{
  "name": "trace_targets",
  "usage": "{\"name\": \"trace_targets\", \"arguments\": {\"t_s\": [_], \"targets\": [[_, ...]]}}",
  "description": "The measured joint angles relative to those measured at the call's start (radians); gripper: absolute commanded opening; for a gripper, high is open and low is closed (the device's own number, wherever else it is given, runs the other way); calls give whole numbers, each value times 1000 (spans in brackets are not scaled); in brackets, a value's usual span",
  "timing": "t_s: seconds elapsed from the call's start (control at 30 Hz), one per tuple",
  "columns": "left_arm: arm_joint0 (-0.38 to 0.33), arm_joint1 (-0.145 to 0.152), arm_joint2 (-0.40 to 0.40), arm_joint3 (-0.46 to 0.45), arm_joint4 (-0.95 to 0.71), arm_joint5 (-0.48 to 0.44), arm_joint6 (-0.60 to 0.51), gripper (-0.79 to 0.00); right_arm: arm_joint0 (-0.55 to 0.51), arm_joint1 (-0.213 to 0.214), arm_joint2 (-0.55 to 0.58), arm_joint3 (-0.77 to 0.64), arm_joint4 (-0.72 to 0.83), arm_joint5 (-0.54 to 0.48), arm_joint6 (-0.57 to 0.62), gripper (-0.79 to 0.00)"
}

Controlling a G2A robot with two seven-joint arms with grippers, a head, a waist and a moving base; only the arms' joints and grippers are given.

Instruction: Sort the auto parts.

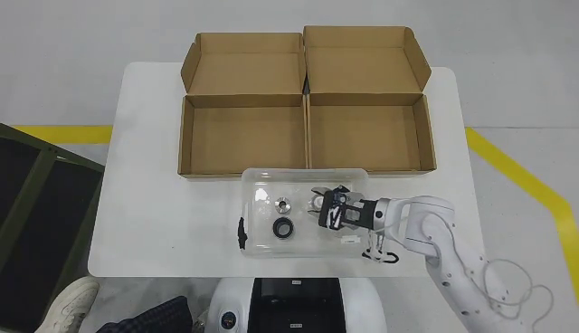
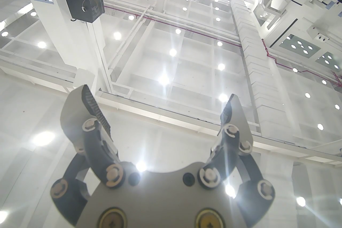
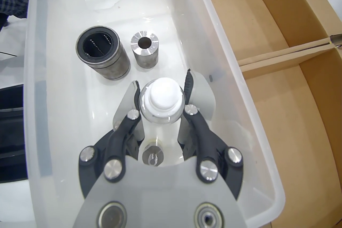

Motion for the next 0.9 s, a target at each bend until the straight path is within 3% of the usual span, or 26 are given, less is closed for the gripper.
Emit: {"name": "trace_targets", "arguments": {"t_s": [0.63,0.9], "targets": [[0,0,0,0,0,0,0,0,-26,24,121,-149,117,-57,-198,-785],[0,0,0,0,0,0,0,0,-4,32,182,-164,212,-64,-217,-785]]}}
